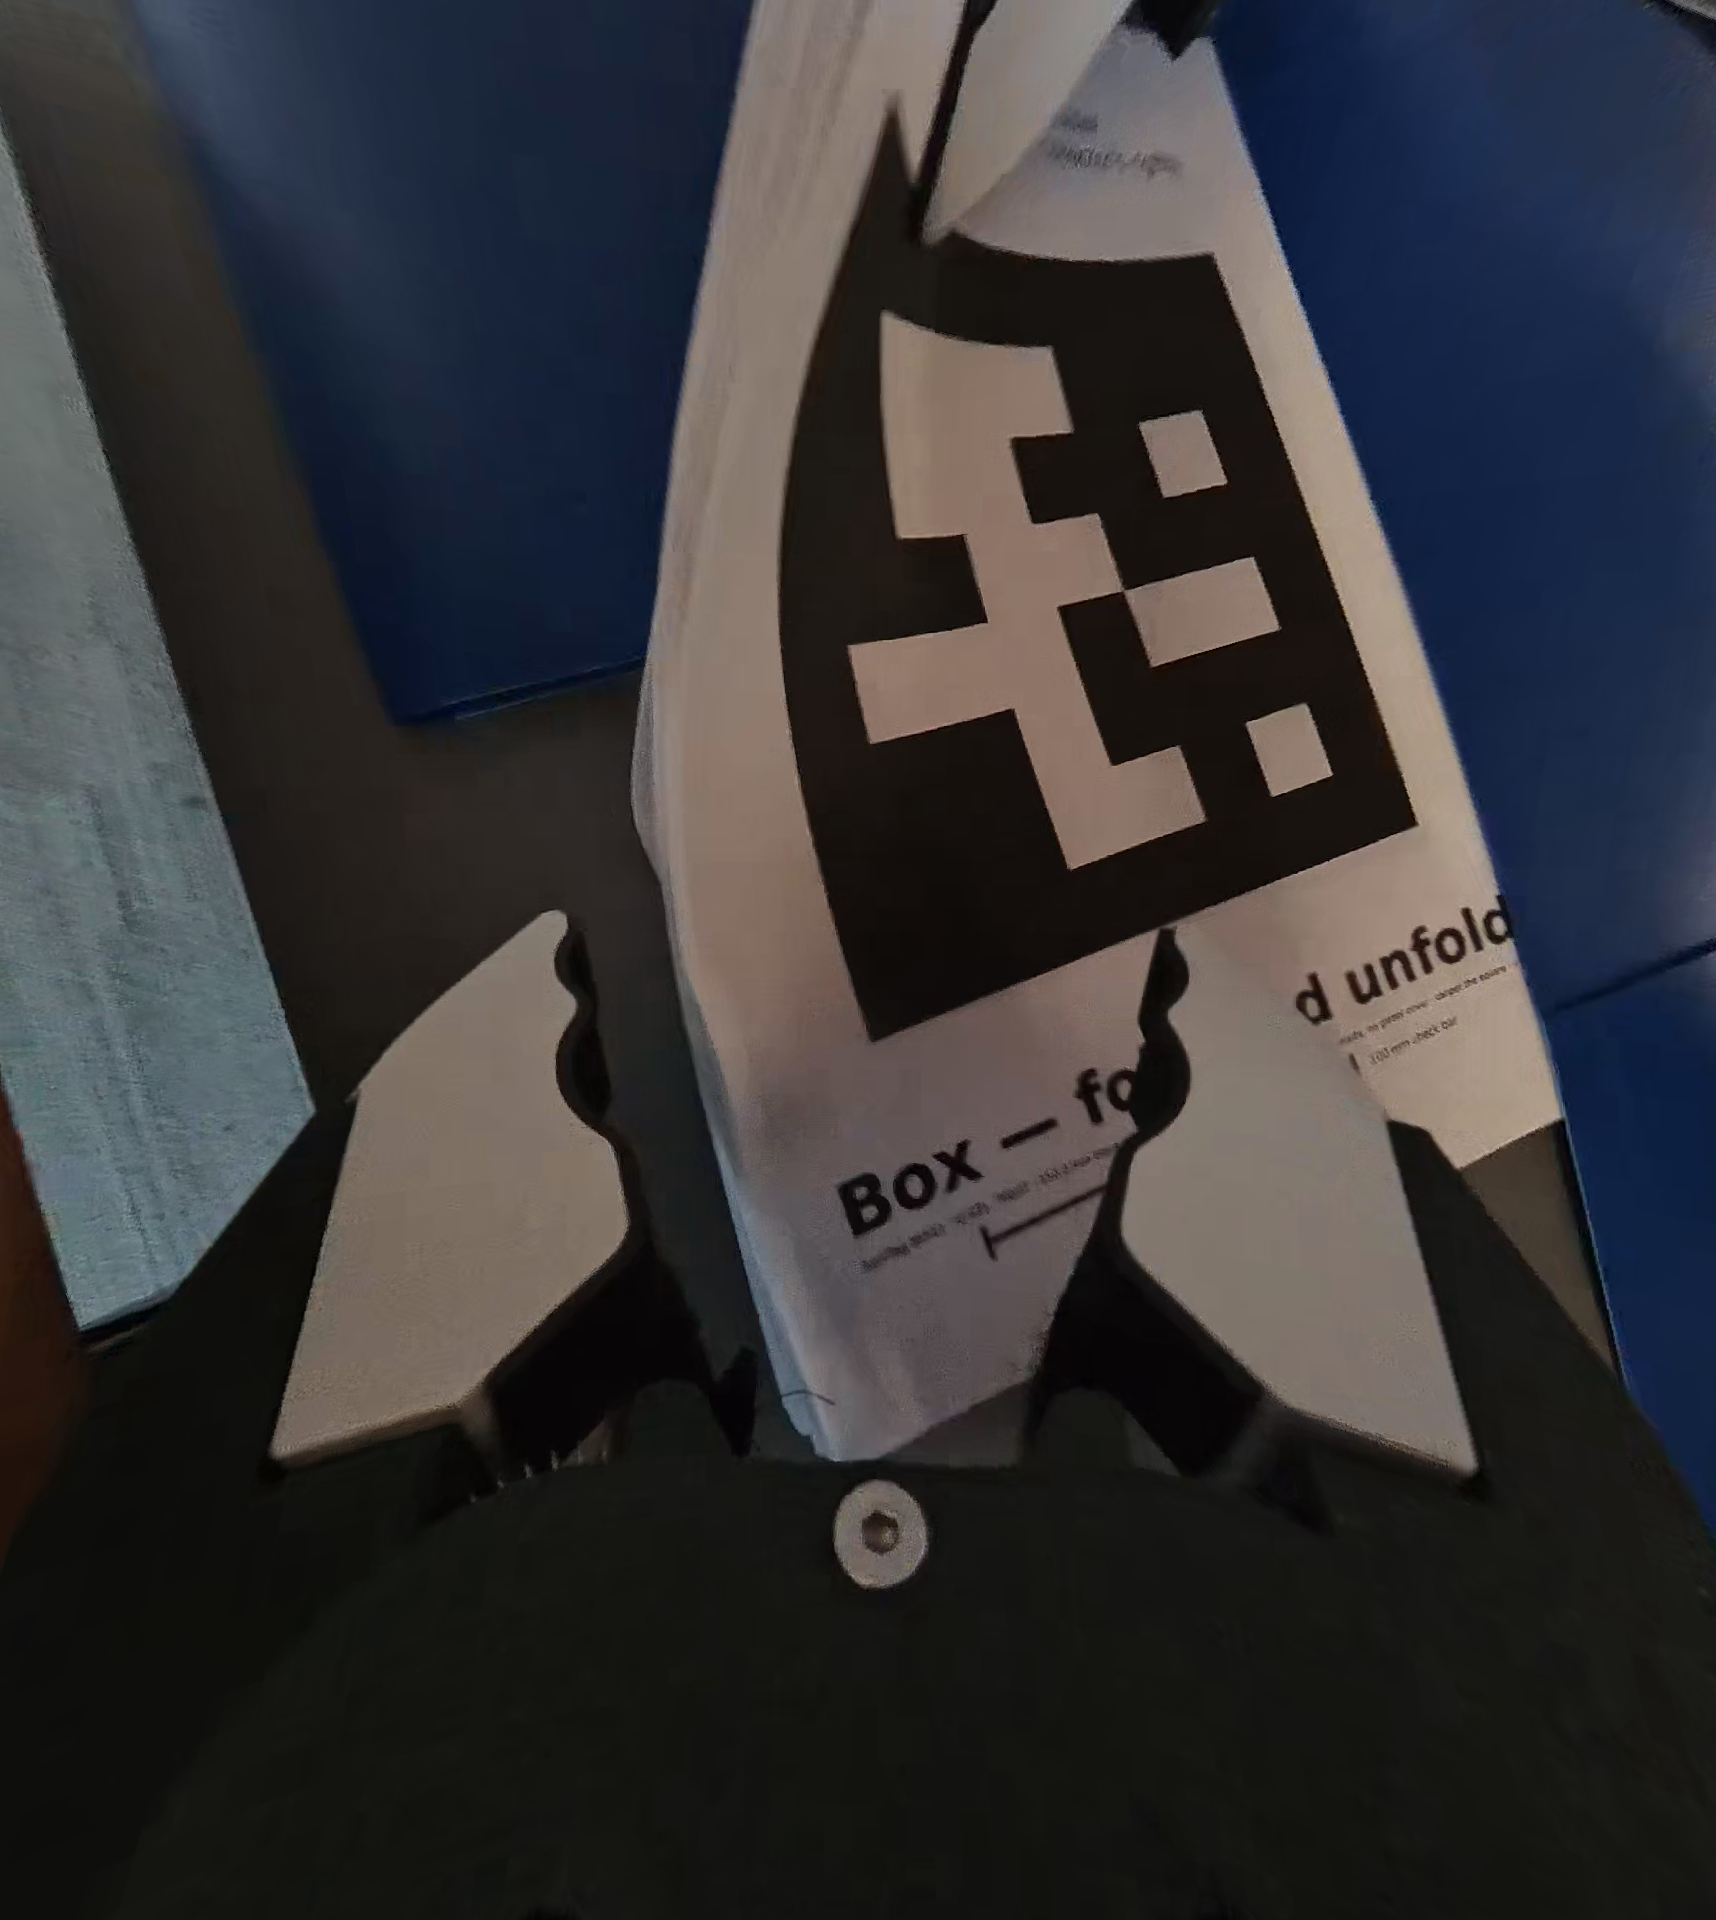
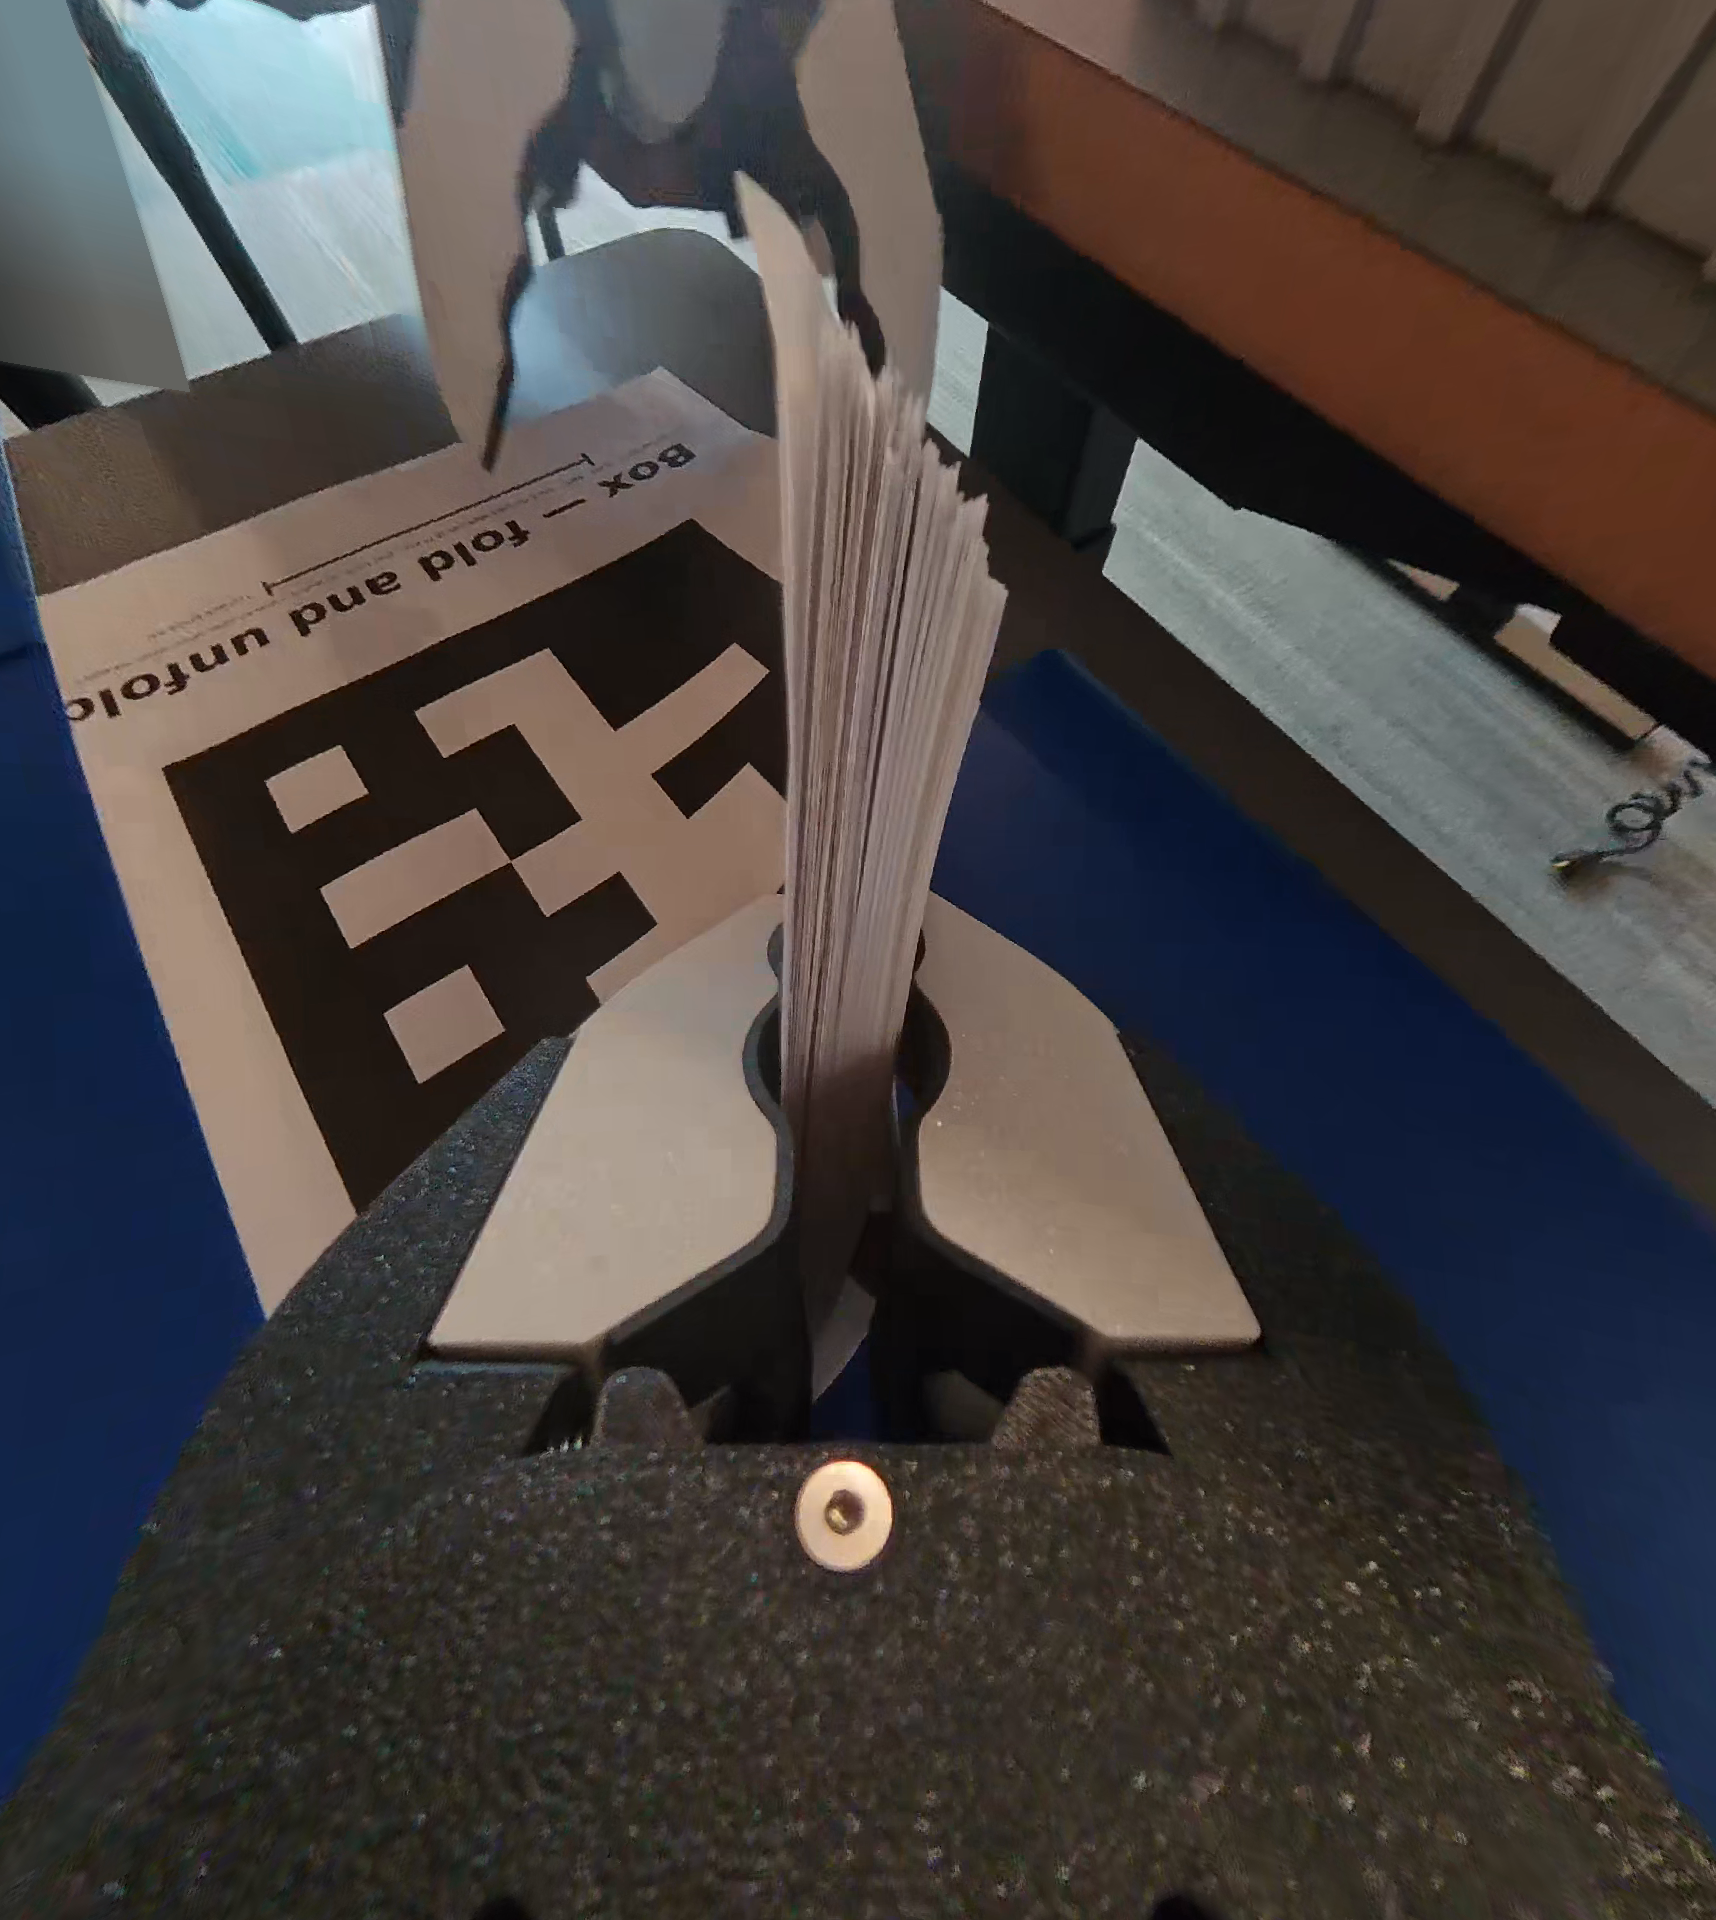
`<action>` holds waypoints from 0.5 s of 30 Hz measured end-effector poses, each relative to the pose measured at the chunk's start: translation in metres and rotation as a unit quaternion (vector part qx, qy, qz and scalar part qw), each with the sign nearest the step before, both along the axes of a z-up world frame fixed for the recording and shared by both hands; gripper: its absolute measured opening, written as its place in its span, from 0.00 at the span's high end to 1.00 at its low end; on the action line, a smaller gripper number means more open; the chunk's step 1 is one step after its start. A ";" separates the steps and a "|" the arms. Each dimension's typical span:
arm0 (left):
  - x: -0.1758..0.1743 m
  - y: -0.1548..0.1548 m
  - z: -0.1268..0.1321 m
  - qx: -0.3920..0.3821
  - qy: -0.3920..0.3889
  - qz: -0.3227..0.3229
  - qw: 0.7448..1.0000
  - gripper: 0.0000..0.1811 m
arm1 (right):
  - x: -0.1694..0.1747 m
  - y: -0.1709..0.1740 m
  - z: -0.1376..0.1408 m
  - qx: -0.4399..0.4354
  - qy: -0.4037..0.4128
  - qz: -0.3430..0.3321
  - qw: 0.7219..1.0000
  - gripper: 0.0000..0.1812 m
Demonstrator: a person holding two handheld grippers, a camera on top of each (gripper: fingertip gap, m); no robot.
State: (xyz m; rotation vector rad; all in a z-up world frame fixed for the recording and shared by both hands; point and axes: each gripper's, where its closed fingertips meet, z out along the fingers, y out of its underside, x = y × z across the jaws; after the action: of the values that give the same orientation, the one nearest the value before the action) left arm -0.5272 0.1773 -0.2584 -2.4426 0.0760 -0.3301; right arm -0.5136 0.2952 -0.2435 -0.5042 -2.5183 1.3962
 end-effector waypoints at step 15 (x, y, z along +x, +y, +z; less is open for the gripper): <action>0.036 0.003 -0.019 -0.096 -0.176 -0.153 0.968 0.87 | -0.007 -0.019 0.036 0.011 0.073 -0.018 0.997 0.83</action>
State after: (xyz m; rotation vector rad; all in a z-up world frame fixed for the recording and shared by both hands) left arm -0.4914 0.1806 -0.2777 -2.5194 0.2786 -0.9427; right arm -0.5208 0.2758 -0.2080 -0.4240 -2.3940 1.3394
